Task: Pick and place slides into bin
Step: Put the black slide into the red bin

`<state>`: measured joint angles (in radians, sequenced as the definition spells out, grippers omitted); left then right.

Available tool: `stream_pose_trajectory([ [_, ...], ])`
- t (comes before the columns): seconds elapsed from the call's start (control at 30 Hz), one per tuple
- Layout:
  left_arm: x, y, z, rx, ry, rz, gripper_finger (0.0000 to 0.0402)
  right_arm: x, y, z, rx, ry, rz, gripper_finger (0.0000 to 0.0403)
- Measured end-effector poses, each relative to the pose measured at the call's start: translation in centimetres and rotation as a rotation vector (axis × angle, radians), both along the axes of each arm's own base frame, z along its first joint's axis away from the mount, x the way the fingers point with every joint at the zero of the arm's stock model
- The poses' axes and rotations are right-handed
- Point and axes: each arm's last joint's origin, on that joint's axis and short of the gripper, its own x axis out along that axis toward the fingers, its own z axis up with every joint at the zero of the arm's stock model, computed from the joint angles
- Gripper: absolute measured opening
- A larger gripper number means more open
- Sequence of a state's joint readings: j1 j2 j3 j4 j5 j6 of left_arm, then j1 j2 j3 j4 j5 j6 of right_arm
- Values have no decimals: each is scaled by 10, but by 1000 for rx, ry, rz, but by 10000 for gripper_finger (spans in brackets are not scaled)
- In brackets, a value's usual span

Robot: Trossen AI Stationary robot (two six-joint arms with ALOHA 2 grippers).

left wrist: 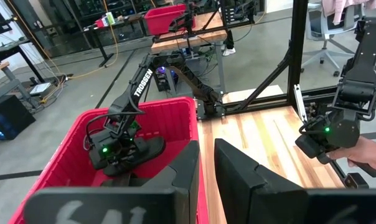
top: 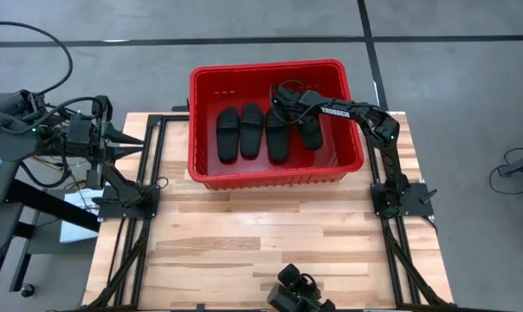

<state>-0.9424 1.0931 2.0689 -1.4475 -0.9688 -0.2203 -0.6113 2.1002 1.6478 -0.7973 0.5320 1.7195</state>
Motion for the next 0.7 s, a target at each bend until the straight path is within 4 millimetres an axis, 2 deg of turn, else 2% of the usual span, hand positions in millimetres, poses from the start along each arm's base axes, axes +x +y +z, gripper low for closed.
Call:
stream_pose_trajectory([
  [0.17, 0, 0, 0, 2, -2, 5, 41, 0, 0, 0, 0, -2, 1, 88],
  [0.5, 0, 0, 0, 3, -2, 6, 41, 1, 0, 0, 4, -12, 4, 197],
  [0.7, 0, 0, 0, 3, -1, 6, 41, 2, -1, 0, 7, -28, 11, 224],
])
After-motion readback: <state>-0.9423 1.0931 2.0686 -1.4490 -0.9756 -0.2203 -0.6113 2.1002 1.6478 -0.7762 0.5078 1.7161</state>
